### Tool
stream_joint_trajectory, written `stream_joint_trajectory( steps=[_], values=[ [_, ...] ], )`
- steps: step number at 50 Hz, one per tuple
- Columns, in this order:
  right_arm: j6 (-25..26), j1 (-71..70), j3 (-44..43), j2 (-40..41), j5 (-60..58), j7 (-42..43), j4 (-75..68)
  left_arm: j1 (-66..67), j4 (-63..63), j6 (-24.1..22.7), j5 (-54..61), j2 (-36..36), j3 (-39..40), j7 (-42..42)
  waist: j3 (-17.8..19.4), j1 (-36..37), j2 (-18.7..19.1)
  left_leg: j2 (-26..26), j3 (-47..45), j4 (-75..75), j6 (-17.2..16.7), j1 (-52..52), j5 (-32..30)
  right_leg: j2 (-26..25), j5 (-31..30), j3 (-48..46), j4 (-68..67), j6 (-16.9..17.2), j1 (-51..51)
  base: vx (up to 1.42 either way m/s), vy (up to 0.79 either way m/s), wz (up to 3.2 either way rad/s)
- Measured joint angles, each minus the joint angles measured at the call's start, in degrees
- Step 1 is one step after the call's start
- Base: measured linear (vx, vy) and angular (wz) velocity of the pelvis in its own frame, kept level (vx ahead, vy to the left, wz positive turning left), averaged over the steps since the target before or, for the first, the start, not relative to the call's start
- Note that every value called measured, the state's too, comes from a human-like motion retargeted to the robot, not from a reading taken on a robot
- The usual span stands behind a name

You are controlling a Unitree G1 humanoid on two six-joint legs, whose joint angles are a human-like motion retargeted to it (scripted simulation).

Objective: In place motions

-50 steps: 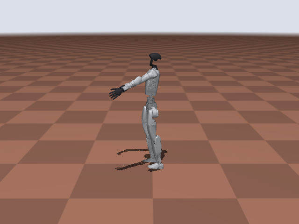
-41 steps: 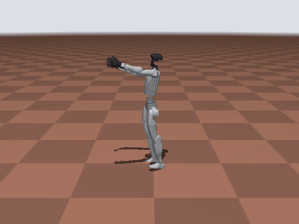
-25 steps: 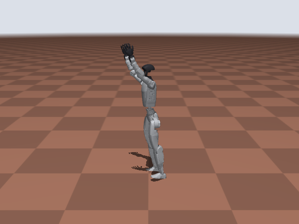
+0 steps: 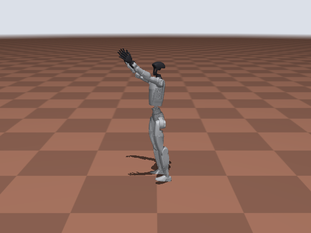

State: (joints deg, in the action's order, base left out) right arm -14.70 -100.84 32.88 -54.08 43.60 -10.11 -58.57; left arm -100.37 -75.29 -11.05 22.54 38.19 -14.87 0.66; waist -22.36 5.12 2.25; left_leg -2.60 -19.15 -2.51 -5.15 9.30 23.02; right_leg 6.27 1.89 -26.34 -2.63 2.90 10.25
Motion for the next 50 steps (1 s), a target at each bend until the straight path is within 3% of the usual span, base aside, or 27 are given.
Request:
stream_joint_trajectory(
  steps=[8,12,15,17,22,24,27,32,36,41,44,47,50],
  values=[
    [2.69,40.57,-23.15,16.99,-22.88,-4.21,5.23,30.77,-4.92,4.52,-15.32,-7.59,8.88,0.42,0.51,-4.62,1.11,0.97,0.92,0.23,0.51,-5.14,-0.15,0.33,-0.14,-0.62,-0.03,-0.31,-5.25,0.07,0.04,0.05],
    [6.65,58.48,-32.84,25.94,-31.77,-11.11,4.15,45.63,-8.04,7.17,-21.44,-12.83,10.1,4.42,2.96,-5.14,0.17,1.43,1.52,0.29,0.66,-6.98,-0.28,0.63,-0.21,-1.09,0.04,-0.33,-7.28,-0.01,-0.01,0.05],
    [10.62,69.52,-36.14,32.48,-35.46,-16.34,-1.17,56.99,-11.19,7.49,-21.78,-16.14,10.85,2.75,5.48,-6.43,-0.36,1.86,2.48,0.35,0.77,-7.8,-0.49,0.95,-0.18,-1.79,0.07,-0.29,-8.52,-0.08,-0.07,0.25],
    [13.19,76.3,-35.99,35.88,-37.34,-16.41,-5.51,64.72,-13.64,6.15,-20.18,-17.61,10.81,0.32,7.04,-7.59,-0.4,2.09,2.89,0.44,0.77,-8.16,-0.59,1.14,-0.14,-2.09,0.08,-0.25,-9.03,-0.08,-0.06,0.16],
    [14.02,87.6,-33.73,41.2,-44.19,0.57,-22.67,83.59,-18.17,4.36,-22.43,-21.75,12.61,-0.98,11.33,-9.98,0.7,1.86,2.54,0.49,0.69,-9.28,-0.59,0.94,-0.28,-1.78,0.24,-0.23,-10.03,-0.02,-0.02,-0.03],
    [16.71,90.85,-31.76,41.54,-48.16,2.84,-29.01,88.97,-19.97,4.97,-25.05,-24.06,12.93,-1.14,13.12,-10.48,1.37,1.53,2.1,0.45,0.68,-9.72,-0.56,0.68,-0.4,-1.45,0.28,-0.24,-10.3,0.01,0.0,-0.22],
    [21.71,96.17,-27.68,41.72,-56.96,0.95,-33.8,95.77,-20.89,6.4,-26.58,-27.15,14.26,0.78,15.84,-11.49,1.62,1.28,1.63,0.42,0.62,-10.4,-0.57,0.53,-0.54,-1.04,0.3,-0.27,-10.79,0.01,-0.02,-0.1],
    [29.15,104.78,-29.66,43.86,-66.9,-3.96,-35.22,103.53,-22.11,9.39,-25.67,-34.61,20.8,2.03,18.52,-10.88,0.75,1.37,1.22,0.69,0.6,-10.92,-0.76,0.69,-0.72,-0.72,0.28,-0.32,-10.94,0.03,-0.03,-0.05],
    [29.31,107.74,-29.77,43.68,-63.72,-7.08,-36.56,109.08,-22.11,11.74,-23.3,-38.91,22.41,3.33,18.44,-8.71,0.71,0.65,-1.72,0.39,0.33,-10.68,-0.06,0.89,-0.14,2.13,-1.88,-0.1,-8.44,0.04,-0.02,-0.6],
    [27.67,106.99,-31.26,42.81,-58.0,-13.09,-35.37,110.56,-22.11,14.91,-13.09,-41.8,28.45,6.18,20.2,-14.48,0.93,0.33,2.24,-0.8,-0.16,-9.78,0.11,1.46,-0.5,-1.91,-1.27,-0.06,-9.23,-0.06,-0.01,0.71],
    [26.69,105.79,-29.99,42.62,-58.17,-13.96,-33.2,109.04,-22.11,14.06,-15.43,-40.01,25.67,4.84,21.85,-15.87,0.65,0.36,3.24,-0.33,0.06,-9.74,-1.41,0.99,-2.04,-2.84,0.0,-0.91,-9.72,-0.02,-0.01,0.1],
    [25.44,104.55,-28.08,42.49,-62.45,-12.08,-30.94,107.56,-22.11,12.02,-19.5,-37.36,22.34,4.02,21.94,-8.57,0.47,-0.22,-3.68,0.66,0.49,-10.61,-1.59,-0.09,-1.65,4.11,-0.5,-0.52,-8.84,-0.01,-0.02,-1.52],
    [24.43,103.68,-26.58,42.61,-66.84,-9.28,-29.18,106.36,-22.11,10.02,-21.38,-35.97,21.19,2.71,21.46,-11.04,0.33,0.03,-0.99,0.48,0.28,-10.1,-1.47,0.4,-1.65,1.36,-0.3,-0.51,-8.87,-0.02,-0.01,0.48]
  ],
)
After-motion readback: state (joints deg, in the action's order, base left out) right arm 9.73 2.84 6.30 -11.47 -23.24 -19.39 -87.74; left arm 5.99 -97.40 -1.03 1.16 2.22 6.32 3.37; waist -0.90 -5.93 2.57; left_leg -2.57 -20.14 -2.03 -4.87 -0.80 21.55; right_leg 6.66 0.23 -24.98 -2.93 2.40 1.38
